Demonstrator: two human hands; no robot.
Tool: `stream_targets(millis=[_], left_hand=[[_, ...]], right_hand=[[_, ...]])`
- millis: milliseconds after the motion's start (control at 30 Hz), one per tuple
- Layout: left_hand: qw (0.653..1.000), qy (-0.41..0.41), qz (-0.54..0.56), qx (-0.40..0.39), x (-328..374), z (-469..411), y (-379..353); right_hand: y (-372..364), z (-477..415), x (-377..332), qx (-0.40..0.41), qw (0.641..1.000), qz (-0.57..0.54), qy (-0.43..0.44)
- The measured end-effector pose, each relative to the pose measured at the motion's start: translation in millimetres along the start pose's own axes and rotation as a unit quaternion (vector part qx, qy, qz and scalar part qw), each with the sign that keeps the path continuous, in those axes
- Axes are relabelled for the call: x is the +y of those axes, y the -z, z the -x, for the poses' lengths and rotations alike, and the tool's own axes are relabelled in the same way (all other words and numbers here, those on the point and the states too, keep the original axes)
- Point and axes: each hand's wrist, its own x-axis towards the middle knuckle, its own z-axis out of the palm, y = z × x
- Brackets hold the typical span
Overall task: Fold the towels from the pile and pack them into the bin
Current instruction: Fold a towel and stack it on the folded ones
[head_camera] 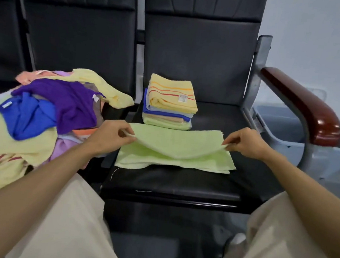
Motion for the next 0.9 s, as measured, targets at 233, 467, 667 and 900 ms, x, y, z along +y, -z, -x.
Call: stream_targets(millis=[233, 467, 667, 900], left_hand=[[0.993, -0.017, -0.064, -0.098, -14, 6, 6], [0.983, 0.039, -0.082, -0.158, -18, 1, -5], [0.968, 0.184, -0.128, -0.114, -29, -17, -23], [0.926, 0.294, -0.050, -0.233, -29, -19, -26]], right_hand=[[2, 5, 5, -0.062, 0.997, 0.042, 0.021], [-9, 5, -2, -0.160, 0.985, 0.036, -0.047], [-35, -13, 12, -0.046, 0.971, 0.107, -0.209], [-42, -27, 13, -0.155, 0.955, 0.039, -0.248]])
